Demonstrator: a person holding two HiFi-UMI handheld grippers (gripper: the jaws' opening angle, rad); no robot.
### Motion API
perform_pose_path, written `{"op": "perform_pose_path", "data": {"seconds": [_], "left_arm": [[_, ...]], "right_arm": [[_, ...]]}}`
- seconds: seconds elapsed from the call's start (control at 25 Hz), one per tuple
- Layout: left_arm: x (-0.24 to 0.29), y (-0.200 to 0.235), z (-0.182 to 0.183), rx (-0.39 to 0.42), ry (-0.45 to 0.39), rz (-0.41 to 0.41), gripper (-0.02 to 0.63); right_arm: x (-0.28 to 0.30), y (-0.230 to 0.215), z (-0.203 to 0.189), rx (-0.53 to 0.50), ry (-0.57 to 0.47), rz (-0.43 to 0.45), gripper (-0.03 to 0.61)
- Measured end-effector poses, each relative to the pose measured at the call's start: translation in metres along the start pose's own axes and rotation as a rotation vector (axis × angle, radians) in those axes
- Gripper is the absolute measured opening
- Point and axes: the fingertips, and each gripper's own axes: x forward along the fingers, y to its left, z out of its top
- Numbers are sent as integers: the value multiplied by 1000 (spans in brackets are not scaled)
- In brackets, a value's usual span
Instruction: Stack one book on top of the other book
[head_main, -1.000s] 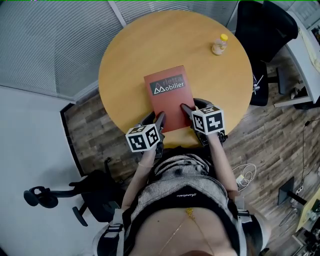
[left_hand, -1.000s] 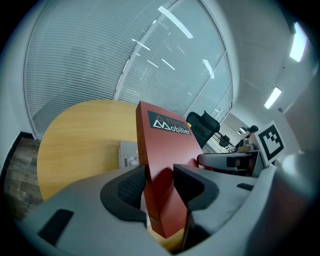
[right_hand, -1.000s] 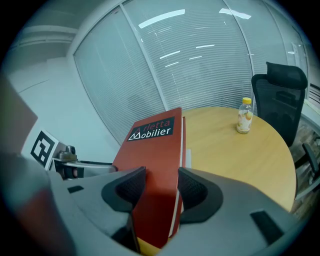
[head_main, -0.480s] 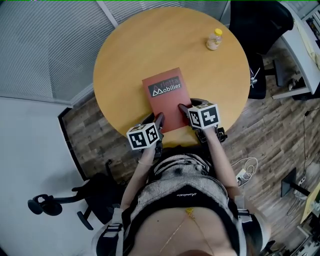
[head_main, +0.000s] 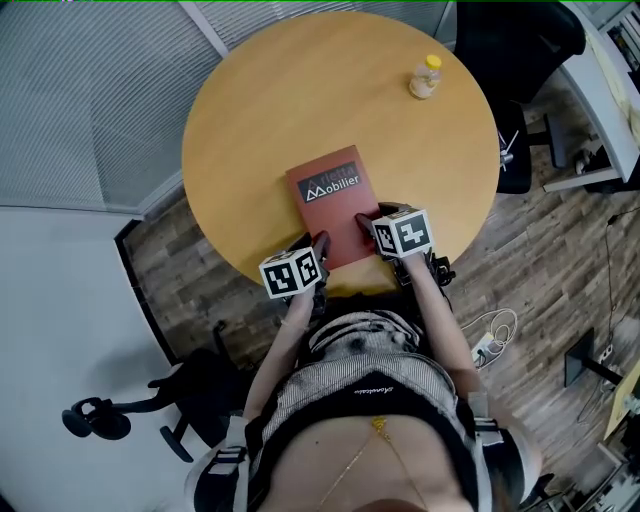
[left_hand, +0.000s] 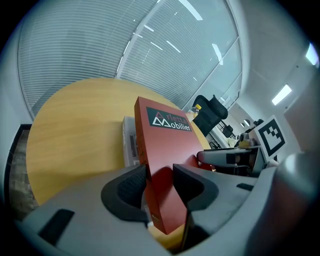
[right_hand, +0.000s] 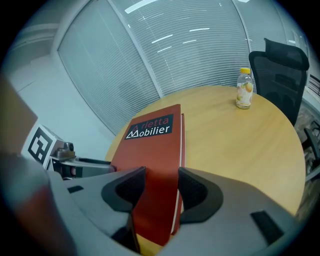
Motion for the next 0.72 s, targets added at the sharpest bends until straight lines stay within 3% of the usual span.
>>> {"op": "perform_pose_path", "data": {"seconds": [0.44, 0.72], "left_arm": [[20, 12, -9, -52, 74, 6, 178], [22, 16, -9, -57, 83, 0, 178]], "right_arm": [[24, -11, -8, 26, 63, 14, 216], [30, -13, -10, 38, 47, 37, 216]]}}
